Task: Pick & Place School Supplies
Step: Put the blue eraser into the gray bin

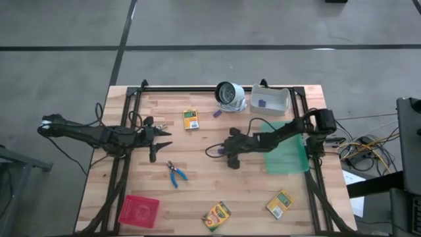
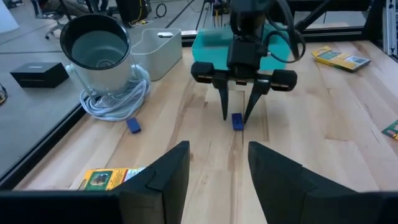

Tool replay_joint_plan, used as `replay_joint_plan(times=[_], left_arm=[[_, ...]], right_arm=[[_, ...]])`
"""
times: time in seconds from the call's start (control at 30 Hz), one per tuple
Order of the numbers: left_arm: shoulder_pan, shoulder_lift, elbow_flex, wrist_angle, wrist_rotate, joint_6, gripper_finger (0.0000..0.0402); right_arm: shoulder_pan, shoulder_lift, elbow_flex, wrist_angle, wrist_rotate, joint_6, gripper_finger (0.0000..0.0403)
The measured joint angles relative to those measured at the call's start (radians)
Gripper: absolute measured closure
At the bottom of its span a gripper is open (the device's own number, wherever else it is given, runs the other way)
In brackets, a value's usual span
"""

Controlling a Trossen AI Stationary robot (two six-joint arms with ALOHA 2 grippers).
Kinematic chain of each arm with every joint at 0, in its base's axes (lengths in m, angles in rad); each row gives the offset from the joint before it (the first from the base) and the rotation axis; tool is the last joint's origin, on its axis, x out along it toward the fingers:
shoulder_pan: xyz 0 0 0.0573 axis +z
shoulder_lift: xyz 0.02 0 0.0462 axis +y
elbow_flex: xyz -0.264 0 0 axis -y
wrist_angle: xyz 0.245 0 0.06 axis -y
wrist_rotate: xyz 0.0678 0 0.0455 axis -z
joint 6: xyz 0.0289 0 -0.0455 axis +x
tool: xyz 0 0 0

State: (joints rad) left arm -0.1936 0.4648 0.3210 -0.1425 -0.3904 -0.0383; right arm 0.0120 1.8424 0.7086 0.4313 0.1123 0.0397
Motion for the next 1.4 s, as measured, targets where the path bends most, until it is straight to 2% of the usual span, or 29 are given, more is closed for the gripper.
replay_joint_plan(times=[0.33,0.67,0.87,1.23,1.4], left_arm=[[0.000,0.000,0.000,0.000,0.000,0.000,0.0232],[0.000,0.000,0.000,0.000,0.000,0.000,0.0232],[0.000,0.000,0.000,0.000,0.000,0.000,0.0232],[0.000,0.000,0.000,0.000,0.000,0.000,0.0232],[0.000,0.000,0.000,0.000,0.000,0.000,0.0232]], right_arm=[[0.000,0.004,0.000,-0.036,-0.009,0.019,0.0234],[-0.015,0.003,0.002,-0.073,-0.101,0.099,0.0241],[-0.021,0.003,0.001,-0.078,-0.106,0.099,0.0268],[-0.021,0.003,0.000,-0.088,-0.097,0.058,0.0343],[-0.021,0.000,-0.001,-0.089,-0.093,0.054,0.0353]])
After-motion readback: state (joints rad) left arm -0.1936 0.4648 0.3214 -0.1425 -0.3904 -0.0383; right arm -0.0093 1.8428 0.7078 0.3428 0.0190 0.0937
